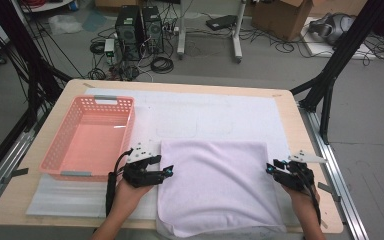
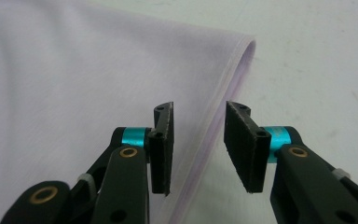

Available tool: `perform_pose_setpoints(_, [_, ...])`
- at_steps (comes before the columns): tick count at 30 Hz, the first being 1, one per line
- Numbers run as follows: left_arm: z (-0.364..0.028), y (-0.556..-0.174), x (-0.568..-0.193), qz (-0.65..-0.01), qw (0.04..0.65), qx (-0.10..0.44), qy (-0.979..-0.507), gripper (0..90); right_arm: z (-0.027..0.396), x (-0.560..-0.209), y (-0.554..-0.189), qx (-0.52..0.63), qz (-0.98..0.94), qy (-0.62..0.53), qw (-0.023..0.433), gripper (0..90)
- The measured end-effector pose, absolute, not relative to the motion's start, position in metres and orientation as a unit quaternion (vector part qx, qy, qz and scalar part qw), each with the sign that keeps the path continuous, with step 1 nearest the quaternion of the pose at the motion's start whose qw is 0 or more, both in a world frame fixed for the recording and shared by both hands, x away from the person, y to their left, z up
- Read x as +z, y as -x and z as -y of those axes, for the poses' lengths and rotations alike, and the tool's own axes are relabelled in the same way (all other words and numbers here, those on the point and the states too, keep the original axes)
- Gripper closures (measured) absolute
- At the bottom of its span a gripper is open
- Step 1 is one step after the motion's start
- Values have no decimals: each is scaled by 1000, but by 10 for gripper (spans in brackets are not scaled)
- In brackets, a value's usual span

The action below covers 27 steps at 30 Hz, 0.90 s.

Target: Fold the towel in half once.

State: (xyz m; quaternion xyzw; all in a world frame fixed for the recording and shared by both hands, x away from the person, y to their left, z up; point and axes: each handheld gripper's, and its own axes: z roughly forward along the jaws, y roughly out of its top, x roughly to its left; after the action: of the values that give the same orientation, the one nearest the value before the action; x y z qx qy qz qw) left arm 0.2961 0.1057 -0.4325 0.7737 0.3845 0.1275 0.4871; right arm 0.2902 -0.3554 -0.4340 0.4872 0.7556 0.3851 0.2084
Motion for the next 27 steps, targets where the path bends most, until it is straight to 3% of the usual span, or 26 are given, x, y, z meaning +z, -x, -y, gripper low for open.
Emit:
perform_pose_setpoints(4, [-103, -313, -437, -404, 482, 142, -765, 381, 349, -443, -317, 365, -745, -514, 217, 707])
perform_pose_setpoints(5, [-103, -316, -438, -407, 479, 146, -764, 377, 349, -445, -322, 361, -746, -517, 213, 827])
perform_pose_setpoints(8, [-102, -323, -440, -419, 465, 150, -765, 376, 352, -446, -328, 343, -745, -519, 240, 870])
perform_pose_setpoints(10, [-101, -328, -442, -429, 456, 154, -765, 376, 356, -447, -328, 339, -737, -534, 239, 844])
perform_pose_setpoints(12, [-101, -332, -442, -440, 443, 164, -764, 368, 358, -446, -327, 349, -726, -542, 238, 708])
perform_pose_setpoints(14, [-100, -337, -443, -451, 437, 172, -759, 367, 361, -444, -325, 374, -718, -543, 225, 635])
perform_pose_setpoints(18, [-98, -345, -446, -468, 417, 166, -761, 374, 358, -444, -327, 372, -736, -533, 192, 566])
perform_pose_setpoints(21, [-95, -348, -449, -468, 403, 167, -768, 397, 352, -447, -326, 360, -755, -513, 191, 538])
perform_pose_setpoints(25, [-94, -347, -449, -455, 397, 179, -777, 516, 350, -447, -325, 354, -761, -509, 193, 594])
perform_pose_setpoints(27, [-94, -347, -450, -437, 411, 160, -784, 690, 350, -447, -325, 355, -761, -508, 191, 634])
